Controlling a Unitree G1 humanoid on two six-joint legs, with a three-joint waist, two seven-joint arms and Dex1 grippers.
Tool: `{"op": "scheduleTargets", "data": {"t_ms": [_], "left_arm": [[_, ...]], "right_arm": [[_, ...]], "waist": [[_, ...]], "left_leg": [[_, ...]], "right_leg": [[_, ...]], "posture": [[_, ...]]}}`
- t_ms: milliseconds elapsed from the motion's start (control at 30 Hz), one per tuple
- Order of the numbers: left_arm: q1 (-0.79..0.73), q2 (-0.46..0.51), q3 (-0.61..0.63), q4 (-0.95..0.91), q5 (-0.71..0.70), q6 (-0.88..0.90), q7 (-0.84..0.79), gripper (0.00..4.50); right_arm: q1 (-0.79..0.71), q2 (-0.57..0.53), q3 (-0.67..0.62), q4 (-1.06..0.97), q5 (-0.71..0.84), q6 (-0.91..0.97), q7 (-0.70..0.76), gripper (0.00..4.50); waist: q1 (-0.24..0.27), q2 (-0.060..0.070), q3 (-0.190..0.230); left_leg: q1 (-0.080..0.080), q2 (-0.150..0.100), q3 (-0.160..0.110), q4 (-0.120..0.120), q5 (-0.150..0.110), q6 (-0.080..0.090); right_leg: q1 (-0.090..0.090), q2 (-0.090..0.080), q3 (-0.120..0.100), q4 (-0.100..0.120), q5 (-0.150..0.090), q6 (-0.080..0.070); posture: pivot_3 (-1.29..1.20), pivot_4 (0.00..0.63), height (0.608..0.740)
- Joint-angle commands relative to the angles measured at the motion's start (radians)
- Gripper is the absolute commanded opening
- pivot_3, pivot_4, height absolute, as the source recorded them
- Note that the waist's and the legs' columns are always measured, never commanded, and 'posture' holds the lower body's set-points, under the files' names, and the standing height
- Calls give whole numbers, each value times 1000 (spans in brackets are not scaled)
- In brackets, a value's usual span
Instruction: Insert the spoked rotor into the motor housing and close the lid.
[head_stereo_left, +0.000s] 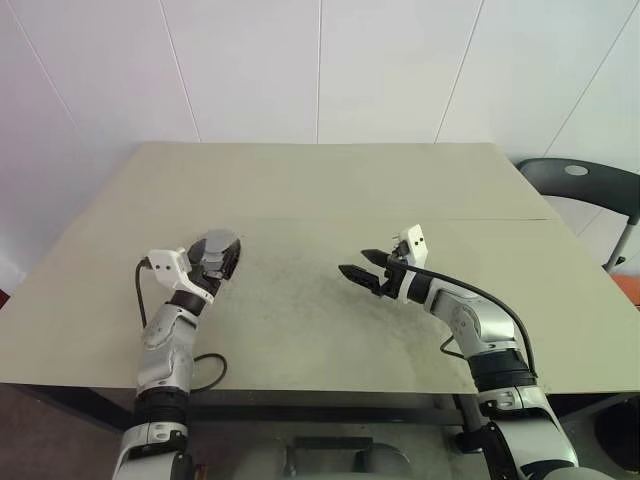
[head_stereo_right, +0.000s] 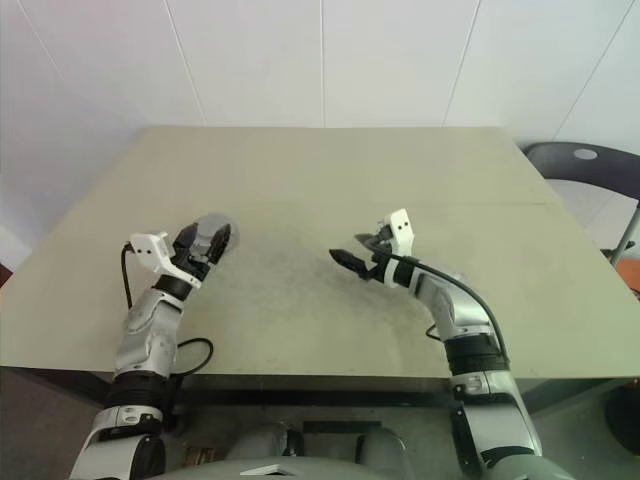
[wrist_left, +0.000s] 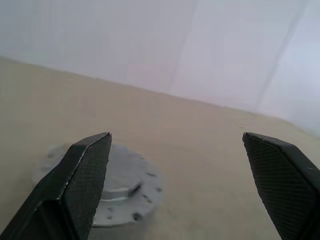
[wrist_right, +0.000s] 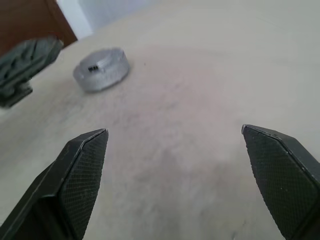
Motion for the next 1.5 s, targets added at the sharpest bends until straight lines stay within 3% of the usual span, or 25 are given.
{"op": "scheduleTargets", "data": {"t_ms": [33, 267, 633, 1500], "left_arm": [[-15, 39, -36, -72, -3, 20, -94, 4500], [-60, 93, -142, -97, 59, 53, -217, 4500], [-113, 70, -190, -74, 106, 44, -217, 4500], [-109, 66, -201, -65, 114, 45, -271, 4500]], "right_arm": [[-53, -8, -35, 25, -32, -94, -31, 4488], [-51, -51, -6, 73, -90, -198, 24, 4488], [-40, -41, -24, 70, -105, -235, 4, 4488], [-25, -67, -92, 81, -97, -259, -36, 4488]], "waist": [[-1, 0, 0], [0, 1, 0], [0, 1, 0], [1, 1, 1]], "left_leg": [[0, 0, 0, 0, 0, 0], [0, 0, 0, -2, 0, 0], [0, 0, 0, -2, 0, 0], [0, 0, 0, -2, 0, 1]], "right_leg": [[0, 0, 0, -1, 0, 0], [0, 0, 0, -2, 1, 1], [1, 0, 0, -2, 2, 3], [1, 0, 0, -2, 2, 3]], "posture": [[0, 0, 740], [0, 0, 740], [0, 0, 740], [0, 0, 740]]}}
